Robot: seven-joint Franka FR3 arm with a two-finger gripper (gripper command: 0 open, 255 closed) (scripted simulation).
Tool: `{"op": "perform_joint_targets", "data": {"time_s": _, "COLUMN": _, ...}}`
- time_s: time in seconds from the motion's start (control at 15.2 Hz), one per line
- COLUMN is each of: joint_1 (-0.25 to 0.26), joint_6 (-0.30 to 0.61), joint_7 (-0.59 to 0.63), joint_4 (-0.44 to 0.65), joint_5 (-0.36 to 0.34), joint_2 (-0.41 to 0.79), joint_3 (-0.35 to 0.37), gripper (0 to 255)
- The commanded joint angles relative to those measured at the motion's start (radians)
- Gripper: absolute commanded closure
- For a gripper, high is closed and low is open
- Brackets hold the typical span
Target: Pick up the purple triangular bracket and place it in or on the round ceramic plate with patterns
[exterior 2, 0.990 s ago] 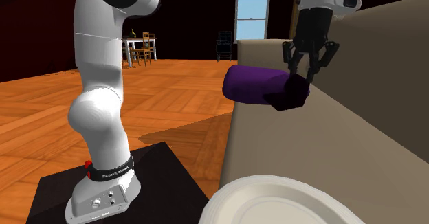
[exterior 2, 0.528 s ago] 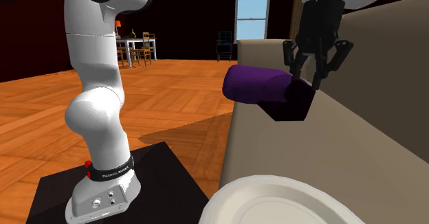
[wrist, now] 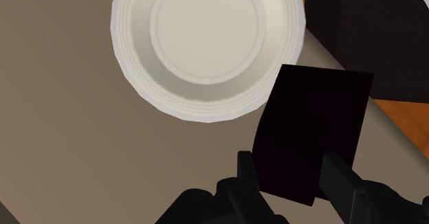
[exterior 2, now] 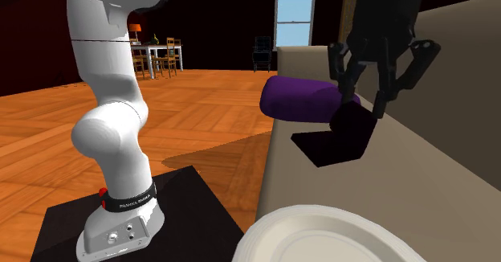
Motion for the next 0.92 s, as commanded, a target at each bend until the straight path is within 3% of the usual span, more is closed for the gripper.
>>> {"op": "perform_joint_targets", "data": {"time_s": 0.0, "joint_1": -0.020, "joint_6": 0.009, "joint_7": -0.041, "joint_4": -0.008, "joint_5": -0.006, "joint_2": -0.006, "joint_3": -0.019, "gripper": 255}}
{"op": "perform_joint_targets", "data": {"time_s": 0.66, "joint_1": -0.153, "joint_6": 0.025, "joint_7": -0.292, "joint_4": 0.067, "joint_5": 0.019, "joint_2": 0.058, "joint_3": -0.138, "gripper": 255}}
{"op": "perform_joint_targets", "data": {"time_s": 0.86, "joint_1": -0.151, "joint_6": 0.067, "joint_7": -0.282, "joint_4": 0.017, "joint_5": 0.014, "joint_2": 0.049, "joint_3": -0.136, "gripper": 255}}
